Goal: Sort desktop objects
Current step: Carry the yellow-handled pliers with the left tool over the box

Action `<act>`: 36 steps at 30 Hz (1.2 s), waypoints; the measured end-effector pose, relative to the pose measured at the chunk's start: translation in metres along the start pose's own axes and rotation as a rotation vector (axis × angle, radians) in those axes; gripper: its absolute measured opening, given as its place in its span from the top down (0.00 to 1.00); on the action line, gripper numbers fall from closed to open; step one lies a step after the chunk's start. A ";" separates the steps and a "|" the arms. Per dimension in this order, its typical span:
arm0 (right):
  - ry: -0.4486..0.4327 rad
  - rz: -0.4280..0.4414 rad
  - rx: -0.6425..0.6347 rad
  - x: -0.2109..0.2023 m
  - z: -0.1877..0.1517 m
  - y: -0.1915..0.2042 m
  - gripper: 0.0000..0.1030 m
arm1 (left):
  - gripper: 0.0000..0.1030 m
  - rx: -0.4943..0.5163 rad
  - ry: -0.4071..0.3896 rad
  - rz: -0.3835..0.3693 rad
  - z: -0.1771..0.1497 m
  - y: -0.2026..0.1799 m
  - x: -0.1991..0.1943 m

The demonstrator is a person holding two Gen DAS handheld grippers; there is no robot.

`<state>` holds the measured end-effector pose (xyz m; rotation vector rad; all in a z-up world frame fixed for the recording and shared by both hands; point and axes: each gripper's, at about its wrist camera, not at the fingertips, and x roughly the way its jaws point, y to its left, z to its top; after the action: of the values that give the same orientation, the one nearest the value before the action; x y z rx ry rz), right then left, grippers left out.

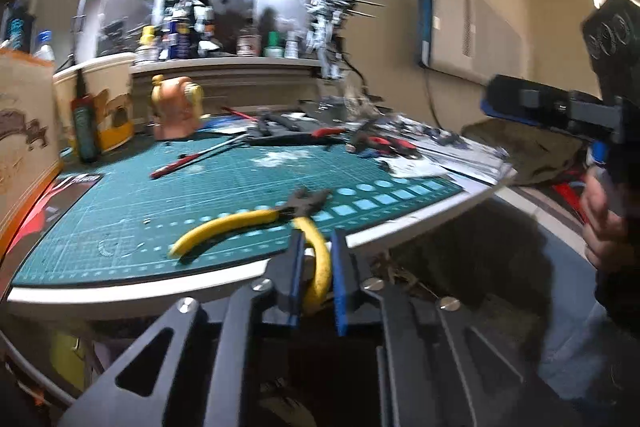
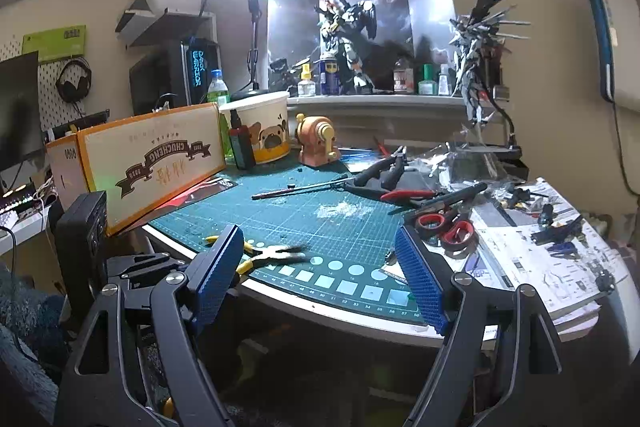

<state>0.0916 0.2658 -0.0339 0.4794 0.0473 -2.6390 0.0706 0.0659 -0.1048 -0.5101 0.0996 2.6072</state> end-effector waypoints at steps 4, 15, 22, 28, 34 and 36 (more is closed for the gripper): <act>0.011 0.005 -0.002 0.002 -0.001 0.001 0.26 | 0.88 -0.028 0.011 -0.024 0.001 0.003 -0.004; 0.014 0.026 -0.005 0.002 -0.002 0.004 0.26 | 0.92 -0.037 0.014 0.030 0.049 0.004 -0.003; 0.006 0.029 0.006 0.000 0.001 0.003 0.26 | 0.93 -0.059 0.044 0.045 0.081 0.013 0.009; 0.002 0.025 0.006 -0.002 0.003 0.002 0.26 | 0.93 -0.126 0.029 0.062 0.114 0.038 0.013; -0.004 0.035 0.014 0.001 0.005 0.001 0.26 | 0.93 -0.139 -0.026 0.111 0.169 0.060 -0.001; -0.007 0.044 0.014 0.004 0.006 0.002 0.26 | 0.93 -0.148 -0.040 0.119 0.188 0.068 -0.016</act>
<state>0.0876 0.2614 -0.0291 0.4706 0.0159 -2.5992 -0.0115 0.0280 0.0740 -0.5171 -0.0792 2.7540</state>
